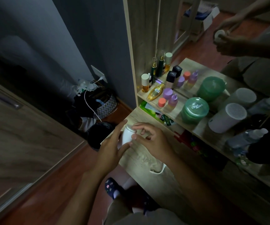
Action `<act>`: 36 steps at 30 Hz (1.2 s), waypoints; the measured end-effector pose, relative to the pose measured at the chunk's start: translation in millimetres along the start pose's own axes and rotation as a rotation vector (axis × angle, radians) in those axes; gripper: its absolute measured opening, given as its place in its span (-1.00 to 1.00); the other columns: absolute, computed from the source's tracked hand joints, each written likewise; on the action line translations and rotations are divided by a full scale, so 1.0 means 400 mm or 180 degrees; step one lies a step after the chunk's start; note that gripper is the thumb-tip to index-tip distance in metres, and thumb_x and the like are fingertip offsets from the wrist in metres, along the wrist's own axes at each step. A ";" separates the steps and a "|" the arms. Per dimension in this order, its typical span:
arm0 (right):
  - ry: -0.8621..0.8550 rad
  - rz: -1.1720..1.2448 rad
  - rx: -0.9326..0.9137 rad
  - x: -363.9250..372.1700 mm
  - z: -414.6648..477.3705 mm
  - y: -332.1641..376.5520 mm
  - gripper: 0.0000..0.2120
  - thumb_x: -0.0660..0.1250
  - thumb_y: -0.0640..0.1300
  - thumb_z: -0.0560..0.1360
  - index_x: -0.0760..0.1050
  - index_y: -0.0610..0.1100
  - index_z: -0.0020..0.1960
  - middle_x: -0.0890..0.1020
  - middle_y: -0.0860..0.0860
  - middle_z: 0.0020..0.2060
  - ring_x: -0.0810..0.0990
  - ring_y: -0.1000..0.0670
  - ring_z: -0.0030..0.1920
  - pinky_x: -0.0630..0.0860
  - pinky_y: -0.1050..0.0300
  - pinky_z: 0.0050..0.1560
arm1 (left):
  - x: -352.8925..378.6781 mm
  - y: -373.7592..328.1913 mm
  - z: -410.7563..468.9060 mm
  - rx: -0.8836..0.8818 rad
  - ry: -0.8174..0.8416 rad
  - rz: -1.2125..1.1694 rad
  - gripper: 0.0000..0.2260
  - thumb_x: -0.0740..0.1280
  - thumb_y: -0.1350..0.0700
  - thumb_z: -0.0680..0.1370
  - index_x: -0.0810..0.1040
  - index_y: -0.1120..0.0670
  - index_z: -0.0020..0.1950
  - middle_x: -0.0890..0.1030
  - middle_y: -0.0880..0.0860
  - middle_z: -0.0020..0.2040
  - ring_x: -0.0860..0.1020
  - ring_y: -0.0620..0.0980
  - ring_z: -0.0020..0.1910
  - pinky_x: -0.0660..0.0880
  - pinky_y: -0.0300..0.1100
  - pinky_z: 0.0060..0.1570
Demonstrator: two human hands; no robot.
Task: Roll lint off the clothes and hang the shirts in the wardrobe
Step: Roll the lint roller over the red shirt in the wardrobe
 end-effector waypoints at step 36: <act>-0.0623 -0.2182 0.1312 -0.106 0.055 -0.475 -0.46 0.34 -0.14 0.56 0.31 -0.14 0.51 0.38 -0.18 0.46 0.40 -0.18 0.43 0.48 -0.03 0.30 | 0.173 0.066 0.108 -0.2698 -0.0528 -0.2859 -0.60 0.41 -0.04 0.58 0.37 0.02 0.34 0.61 0.13 0.10 0.68 0.07 -0.02 0.68 0.05 -0.18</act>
Point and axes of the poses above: each hand's wrist, its own z-axis towards the middle knuckle, its own x-axis out of the palm, y = z × x, the point moved 1 cm from there along z, towards the middle knuckle
